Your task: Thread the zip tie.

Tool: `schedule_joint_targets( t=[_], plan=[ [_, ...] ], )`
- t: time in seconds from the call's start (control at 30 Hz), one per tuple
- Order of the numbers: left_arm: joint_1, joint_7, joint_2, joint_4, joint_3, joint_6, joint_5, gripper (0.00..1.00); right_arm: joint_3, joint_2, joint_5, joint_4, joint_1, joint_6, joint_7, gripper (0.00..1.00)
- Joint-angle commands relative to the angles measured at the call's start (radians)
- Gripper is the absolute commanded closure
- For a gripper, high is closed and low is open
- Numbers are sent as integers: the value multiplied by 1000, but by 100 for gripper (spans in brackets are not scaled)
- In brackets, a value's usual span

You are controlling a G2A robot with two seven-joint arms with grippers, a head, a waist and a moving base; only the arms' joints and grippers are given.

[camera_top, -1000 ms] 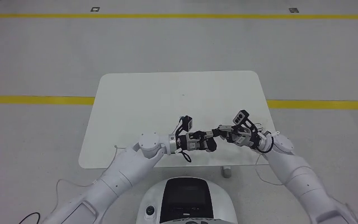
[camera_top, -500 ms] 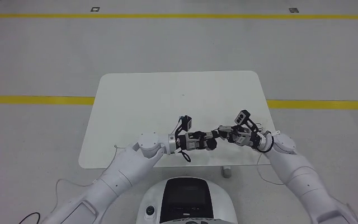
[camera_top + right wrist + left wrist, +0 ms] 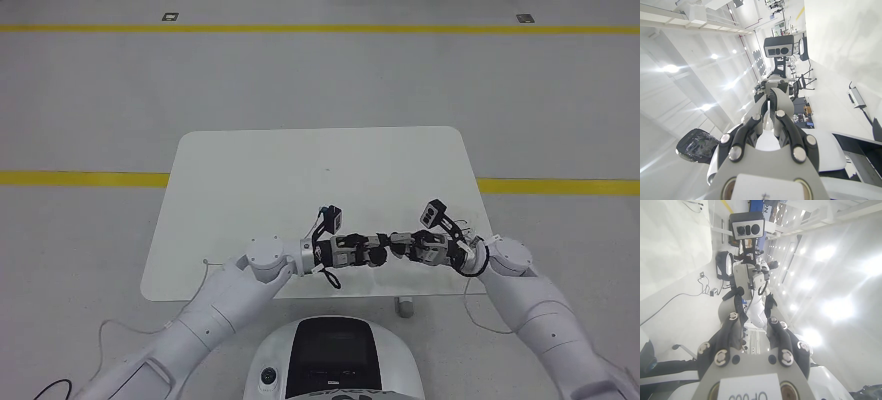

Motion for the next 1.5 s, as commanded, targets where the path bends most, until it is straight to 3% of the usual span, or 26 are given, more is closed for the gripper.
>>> schedule_joint_targets(
  t=[0.0,0.23,0.9,1.47],
  plan=[
    [0,2,0,-1,-1,0,1,76,1,0,-7,-4,-2,1,-3,100],
    [2,18,2,-4,-3,1,13,84,6,0,-25,-19,-7,9,-9,100],
    [6,26,6,-2,-5,5,12,95,15,-2,-50,-39,-18,13,-7,100],
    [-1,19,4,8,3,5,7,93,18,-6,-47,-32,-18,9,14,100]
  ],
)
